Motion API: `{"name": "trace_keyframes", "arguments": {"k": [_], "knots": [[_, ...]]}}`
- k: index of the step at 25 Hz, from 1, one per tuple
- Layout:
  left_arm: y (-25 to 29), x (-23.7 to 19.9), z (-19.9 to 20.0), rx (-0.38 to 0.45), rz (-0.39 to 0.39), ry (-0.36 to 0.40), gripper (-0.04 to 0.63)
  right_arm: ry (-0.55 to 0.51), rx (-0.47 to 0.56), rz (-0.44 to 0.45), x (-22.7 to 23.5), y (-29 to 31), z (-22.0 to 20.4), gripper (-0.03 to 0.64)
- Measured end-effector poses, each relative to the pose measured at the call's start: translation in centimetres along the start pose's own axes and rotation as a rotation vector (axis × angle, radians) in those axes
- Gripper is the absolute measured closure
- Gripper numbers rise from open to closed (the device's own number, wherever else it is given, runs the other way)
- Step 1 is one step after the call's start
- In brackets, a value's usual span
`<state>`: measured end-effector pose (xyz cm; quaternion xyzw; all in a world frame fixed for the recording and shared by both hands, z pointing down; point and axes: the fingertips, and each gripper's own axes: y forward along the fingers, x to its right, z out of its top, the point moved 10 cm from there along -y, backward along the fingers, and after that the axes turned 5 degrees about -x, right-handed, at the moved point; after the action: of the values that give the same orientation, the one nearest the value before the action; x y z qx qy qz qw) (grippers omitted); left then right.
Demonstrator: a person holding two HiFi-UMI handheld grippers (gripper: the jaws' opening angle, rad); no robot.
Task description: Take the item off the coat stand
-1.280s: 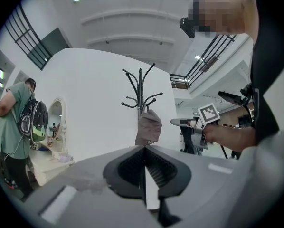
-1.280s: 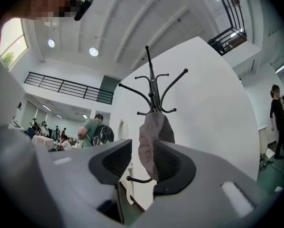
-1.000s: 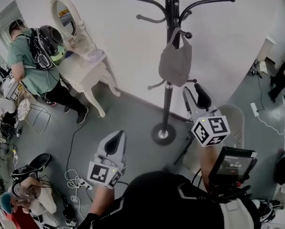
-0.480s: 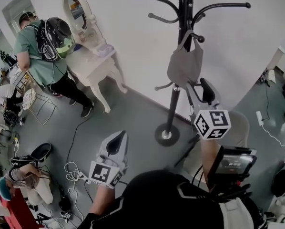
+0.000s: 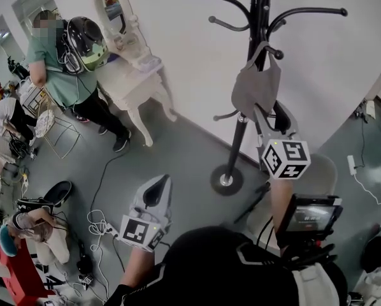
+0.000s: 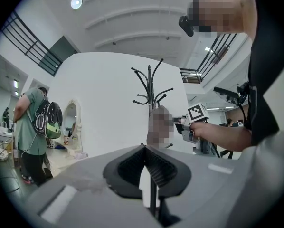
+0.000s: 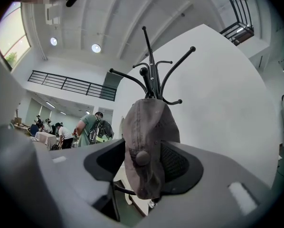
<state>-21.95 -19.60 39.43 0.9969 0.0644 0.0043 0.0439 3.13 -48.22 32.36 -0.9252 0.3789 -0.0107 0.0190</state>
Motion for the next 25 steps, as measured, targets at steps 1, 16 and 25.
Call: {"name": "trace_keyframes", "arguments": {"k": [1, 16, 25], "knots": [[0.0, 0.0, 0.0, 0.0, 0.002, 0.0, 0.604, 0.001, -0.001, 0.004, 0.0, 0.2, 0.0, 0.376], [-0.6, -0.2, -0.1, -0.018, 0.002, -0.007, 0.604, 0.009, -0.004, -0.031, 0.4, 0.8, -0.1, 0.528], [-1.3, -1.0, 0.1, -0.003, 0.004, -0.006, 0.604, 0.01, 0.037, -0.049, 0.3, 0.5, 1.5, 0.561]]}}
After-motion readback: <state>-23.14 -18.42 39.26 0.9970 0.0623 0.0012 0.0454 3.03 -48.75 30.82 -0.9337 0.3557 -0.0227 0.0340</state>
